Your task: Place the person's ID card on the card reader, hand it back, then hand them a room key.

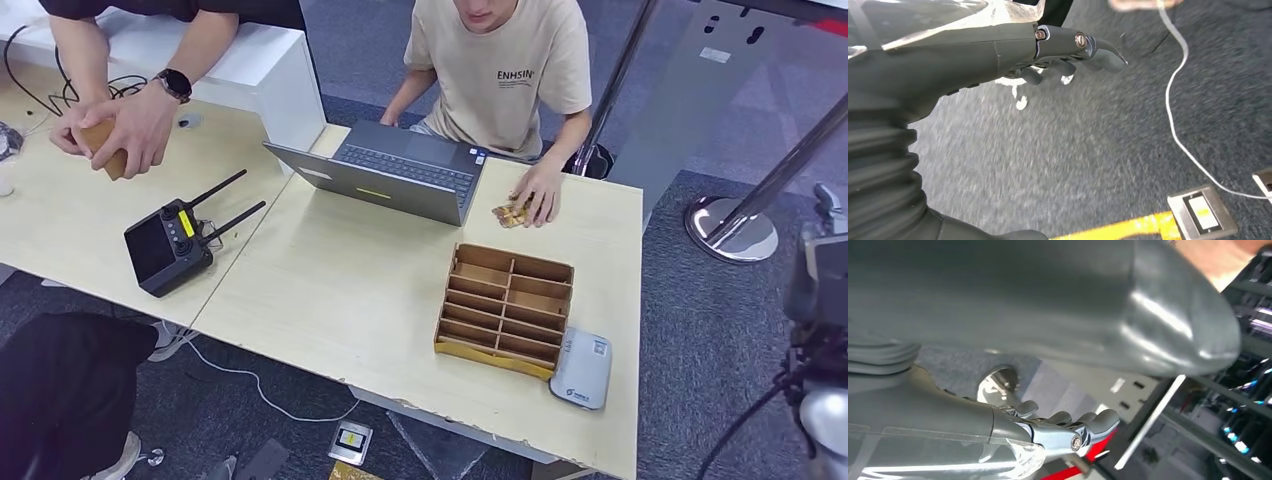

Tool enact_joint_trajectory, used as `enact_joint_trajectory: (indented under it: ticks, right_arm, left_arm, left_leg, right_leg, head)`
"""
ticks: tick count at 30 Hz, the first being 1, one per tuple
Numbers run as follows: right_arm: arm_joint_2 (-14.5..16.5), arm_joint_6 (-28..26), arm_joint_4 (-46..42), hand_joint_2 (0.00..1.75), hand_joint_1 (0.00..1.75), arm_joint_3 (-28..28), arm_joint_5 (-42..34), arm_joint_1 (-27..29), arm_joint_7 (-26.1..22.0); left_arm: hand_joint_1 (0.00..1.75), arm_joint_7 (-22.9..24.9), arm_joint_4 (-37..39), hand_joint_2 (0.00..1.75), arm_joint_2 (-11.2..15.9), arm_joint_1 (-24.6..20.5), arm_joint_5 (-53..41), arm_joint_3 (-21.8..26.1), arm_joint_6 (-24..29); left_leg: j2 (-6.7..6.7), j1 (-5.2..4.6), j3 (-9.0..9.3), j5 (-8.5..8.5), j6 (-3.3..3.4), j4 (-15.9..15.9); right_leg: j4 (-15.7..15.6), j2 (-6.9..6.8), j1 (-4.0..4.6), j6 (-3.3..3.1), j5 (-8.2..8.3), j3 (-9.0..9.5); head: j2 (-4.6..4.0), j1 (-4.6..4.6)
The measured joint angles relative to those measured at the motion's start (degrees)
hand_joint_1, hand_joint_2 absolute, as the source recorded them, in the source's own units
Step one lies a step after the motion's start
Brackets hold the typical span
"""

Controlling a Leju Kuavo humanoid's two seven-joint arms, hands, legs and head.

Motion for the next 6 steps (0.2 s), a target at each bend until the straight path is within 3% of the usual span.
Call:
enact_joint_trajectory:
  ticks: [6]
  right_arm:
    - [1.10,0.26,-2.09,0.00,0.00,-8.67,-2.54,7.73,-3.69]
  left_arm:
    - [0.00,1.18,0.01,1.75,-0.43,0.71,-14.03,9.00,0.00]
  left_leg:
    - [0.02,0.00,0.00,-0.01,0.00,-0.01]
  right_leg:
    - [0.00,0.01,0.00,-0.01,-0.03,-0.01]
  head:
    - [0.00,0.00]
